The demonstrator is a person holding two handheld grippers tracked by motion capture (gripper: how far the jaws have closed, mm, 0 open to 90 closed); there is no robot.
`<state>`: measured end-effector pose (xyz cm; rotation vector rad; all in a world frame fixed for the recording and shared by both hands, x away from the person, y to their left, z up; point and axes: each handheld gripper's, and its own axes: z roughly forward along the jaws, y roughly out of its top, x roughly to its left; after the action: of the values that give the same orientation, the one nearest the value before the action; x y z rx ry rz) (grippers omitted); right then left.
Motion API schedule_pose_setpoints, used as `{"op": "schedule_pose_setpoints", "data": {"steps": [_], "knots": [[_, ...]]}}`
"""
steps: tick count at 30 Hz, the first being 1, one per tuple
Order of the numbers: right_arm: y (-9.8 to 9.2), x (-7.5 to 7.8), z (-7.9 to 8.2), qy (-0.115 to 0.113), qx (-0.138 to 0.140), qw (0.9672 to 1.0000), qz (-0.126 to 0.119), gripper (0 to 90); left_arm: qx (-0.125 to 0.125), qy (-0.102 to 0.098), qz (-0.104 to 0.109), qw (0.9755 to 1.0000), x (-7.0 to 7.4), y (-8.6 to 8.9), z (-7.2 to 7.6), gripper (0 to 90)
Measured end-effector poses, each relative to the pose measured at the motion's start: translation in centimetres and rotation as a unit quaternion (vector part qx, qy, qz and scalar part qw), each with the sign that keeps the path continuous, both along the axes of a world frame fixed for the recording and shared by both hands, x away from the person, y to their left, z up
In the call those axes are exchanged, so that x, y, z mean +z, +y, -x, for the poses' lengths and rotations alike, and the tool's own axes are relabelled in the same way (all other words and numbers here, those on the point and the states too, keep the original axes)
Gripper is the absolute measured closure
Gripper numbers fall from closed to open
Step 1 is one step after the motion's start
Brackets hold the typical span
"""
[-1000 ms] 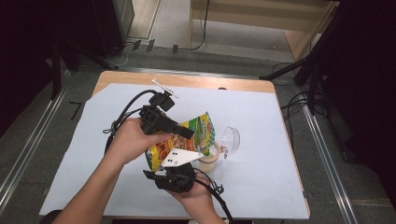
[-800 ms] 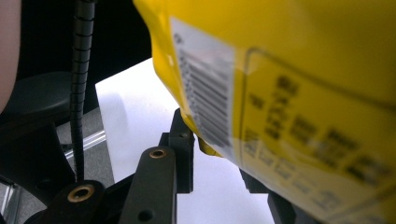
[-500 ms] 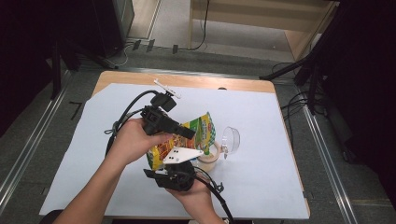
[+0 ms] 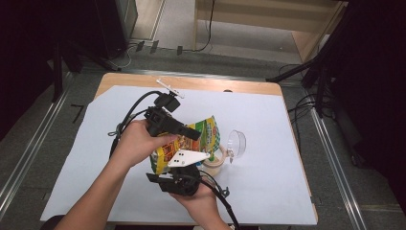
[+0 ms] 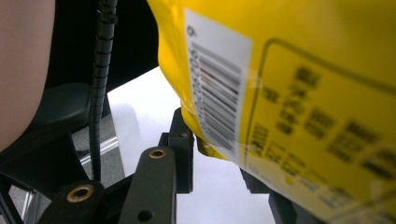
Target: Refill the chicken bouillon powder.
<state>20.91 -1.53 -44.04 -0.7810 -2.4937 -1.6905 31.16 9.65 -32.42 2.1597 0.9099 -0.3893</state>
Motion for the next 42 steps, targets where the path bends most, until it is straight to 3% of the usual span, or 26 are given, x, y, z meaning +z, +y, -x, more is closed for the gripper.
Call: {"op": "schedule_pose_setpoints", "data": {"steps": [16,42], "knots": [[-0.06,0.18,-0.07,-0.01,-0.003,0.9999,0.009,70.1,0.005,-0.009,0.004,0.9999,0.16,0.14,0.02,78.3],[0.07,0.22,-0.06,-0.008,0.001,0.9999,0.009,69.9,0.005,-0.007,0.001,1.0,-0.04,0.3,-0.15,78.6]]}}
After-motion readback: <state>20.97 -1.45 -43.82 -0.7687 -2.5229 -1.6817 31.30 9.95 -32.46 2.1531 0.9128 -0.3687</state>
